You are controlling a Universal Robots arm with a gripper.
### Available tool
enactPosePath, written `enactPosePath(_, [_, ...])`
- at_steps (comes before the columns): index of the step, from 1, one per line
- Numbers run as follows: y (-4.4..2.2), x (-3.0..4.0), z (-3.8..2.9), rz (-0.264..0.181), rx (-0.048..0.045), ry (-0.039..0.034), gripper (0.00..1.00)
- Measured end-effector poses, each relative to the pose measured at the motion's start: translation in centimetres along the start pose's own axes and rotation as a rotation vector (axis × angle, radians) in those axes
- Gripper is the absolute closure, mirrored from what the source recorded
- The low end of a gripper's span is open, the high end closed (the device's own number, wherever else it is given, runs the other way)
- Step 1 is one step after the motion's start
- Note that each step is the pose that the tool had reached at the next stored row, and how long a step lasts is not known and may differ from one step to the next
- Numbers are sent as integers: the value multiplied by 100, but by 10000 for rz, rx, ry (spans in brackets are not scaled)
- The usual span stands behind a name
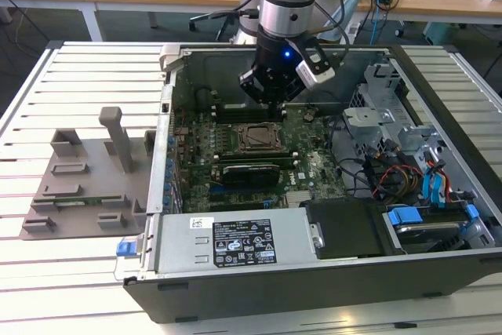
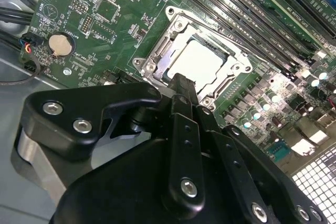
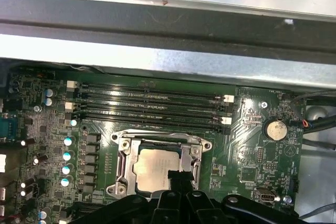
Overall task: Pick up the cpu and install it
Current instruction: 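Install the second cpu locking lever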
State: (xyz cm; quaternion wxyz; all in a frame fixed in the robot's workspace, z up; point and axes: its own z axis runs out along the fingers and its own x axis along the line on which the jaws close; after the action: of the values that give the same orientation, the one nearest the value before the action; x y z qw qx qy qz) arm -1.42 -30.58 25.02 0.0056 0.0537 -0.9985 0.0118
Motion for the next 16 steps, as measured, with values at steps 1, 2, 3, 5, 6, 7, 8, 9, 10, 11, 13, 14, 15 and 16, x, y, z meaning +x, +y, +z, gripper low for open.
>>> enactPosePath(1, [0,0,0,1,1,0,89])
enactPosePath(2, [-1,0,0,1,1,0,89])
enactPosePath(3, [-4,1,-1,0,1,1,89])
enactPosePath(5, [-11,1,0,-1,1,1,89])
enactPosePath(6, [-22,2,0,0,0,0,89])
enactPosePath(7, [-30,3,0,0,-1,0,89])
enactPosePath(8, [-40,4,1,0,-5,-1,89])
enactPosePath(9, [-50,5,1,-1,-10,-2,89])
enactPosePath(10, [-61,7,2,0,-14,-2,89])
enactPosePath(11, [-73,8,2,-1,-18,-2,89])
enactPosePath(13, [-97,11,2,0,-22,-3,89])
enactPosePath(14, [-108,12,3,0,-23,-3,89])
enactPosePath(15, [-119,13,3,0,-24,-2,89])
enactPosePath(16, [-130,15,3,0,-25,-3,89])
